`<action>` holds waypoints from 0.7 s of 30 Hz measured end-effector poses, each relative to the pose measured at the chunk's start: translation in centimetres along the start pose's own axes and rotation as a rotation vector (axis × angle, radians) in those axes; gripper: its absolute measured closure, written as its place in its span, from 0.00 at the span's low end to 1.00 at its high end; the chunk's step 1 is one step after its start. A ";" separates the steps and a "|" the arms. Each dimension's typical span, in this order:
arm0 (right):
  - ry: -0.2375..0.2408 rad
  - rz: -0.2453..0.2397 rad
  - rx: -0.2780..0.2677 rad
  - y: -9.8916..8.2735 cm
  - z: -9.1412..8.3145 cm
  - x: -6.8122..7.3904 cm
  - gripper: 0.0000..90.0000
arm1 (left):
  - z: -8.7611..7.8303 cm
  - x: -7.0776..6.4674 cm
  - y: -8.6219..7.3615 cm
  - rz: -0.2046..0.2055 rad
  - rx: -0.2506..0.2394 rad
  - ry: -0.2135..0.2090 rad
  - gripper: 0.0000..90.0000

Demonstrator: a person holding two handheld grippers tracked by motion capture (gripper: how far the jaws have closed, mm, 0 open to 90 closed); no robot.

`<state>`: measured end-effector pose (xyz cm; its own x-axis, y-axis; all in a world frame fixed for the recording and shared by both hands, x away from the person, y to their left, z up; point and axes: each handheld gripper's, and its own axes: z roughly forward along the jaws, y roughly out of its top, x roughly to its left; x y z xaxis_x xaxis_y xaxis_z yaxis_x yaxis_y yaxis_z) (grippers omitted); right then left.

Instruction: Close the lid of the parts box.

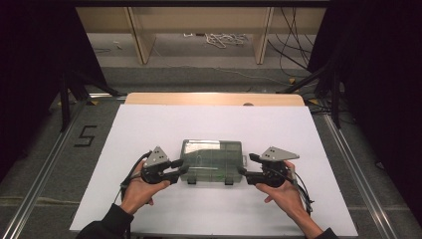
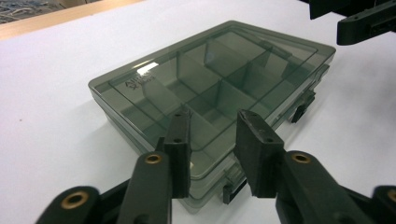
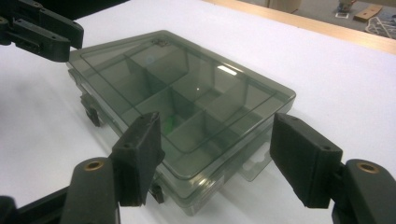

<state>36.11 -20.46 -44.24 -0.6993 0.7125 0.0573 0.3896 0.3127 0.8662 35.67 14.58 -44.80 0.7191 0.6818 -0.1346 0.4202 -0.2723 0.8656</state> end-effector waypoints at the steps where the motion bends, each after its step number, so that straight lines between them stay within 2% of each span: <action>1: -0.004 0.003 -0.003 0.1 -0.2 -0.1 0.37 | 0.0 0.0 0.1 0.001 -0.007 0.007 0.68; 13: -0.023 0.014 -0.047 0.3 -1.3 0.0 0.32 | -1.5 0.0 0.3 0.007 -0.091 0.021 0.56; 14: -0.017 0.020 -0.062 0.2 -1.4 0.0 0.32 | -1.6 -0.1 0.4 0.025 -0.096 0.025 0.54; 16: -0.021 0.016 -0.065 0.2 -1.8 0.0 0.31 | -1.7 -0.3 0.3 0.014 -0.113 0.017 0.51; 21: -0.032 0.020 -0.089 0.0 -2.5 -0.1 0.29 | -2.0 -0.5 0.3 0.023 -0.128 0.010 0.45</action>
<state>34.65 -22.07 -42.98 -0.6719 0.7382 0.0603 0.3475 0.2423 0.9059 34.37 15.55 -43.47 0.7220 0.6830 -0.1103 0.3294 -0.1992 0.9229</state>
